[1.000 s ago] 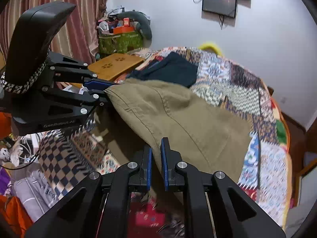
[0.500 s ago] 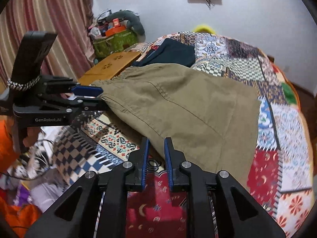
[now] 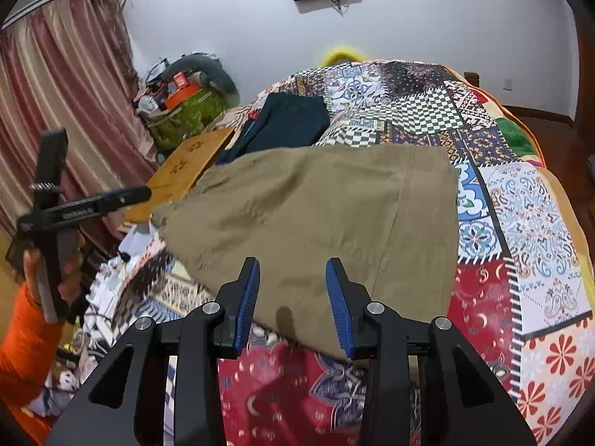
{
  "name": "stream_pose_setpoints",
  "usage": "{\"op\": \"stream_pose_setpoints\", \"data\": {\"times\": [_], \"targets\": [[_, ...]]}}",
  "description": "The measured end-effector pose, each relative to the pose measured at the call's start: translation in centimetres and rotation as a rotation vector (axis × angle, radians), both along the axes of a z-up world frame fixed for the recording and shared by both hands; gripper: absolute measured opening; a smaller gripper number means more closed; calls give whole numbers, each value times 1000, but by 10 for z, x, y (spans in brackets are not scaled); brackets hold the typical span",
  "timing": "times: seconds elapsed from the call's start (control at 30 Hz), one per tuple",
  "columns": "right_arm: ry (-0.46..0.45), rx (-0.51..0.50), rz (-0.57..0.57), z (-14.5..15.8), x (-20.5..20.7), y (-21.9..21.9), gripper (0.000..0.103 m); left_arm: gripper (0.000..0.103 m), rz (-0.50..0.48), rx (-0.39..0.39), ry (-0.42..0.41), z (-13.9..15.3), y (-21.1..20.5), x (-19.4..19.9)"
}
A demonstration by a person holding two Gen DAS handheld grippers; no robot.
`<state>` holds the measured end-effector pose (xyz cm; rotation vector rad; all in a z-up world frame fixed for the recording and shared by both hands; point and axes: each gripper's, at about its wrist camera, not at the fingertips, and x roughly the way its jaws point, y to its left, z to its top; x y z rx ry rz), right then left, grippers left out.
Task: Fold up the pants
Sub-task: 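Lower the folded pants onto the bed and open both grippers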
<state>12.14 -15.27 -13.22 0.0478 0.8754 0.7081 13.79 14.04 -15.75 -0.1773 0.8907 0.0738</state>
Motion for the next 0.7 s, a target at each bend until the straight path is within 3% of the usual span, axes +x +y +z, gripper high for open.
{"op": "stream_pose_setpoints", "data": {"times": [0.3,0.37,0.43,0.47,0.7], "targets": [[37,-14,7,-14,21,25,44,76,-31,-120,123,-47,1,21],[58,-25,10,-22,25,31,44,68,-36,-120,109,-48,-3,21],[86,-45,15,-33,27,37,44,61,-36,-85,89,-45,-6,20],[94,-58,19,-38,27,39,44,48,-32,-53,78,-43,-8,19],[40,-150,72,-46,14,42,45,43,-75,91,60,-36,-15,14]]}}
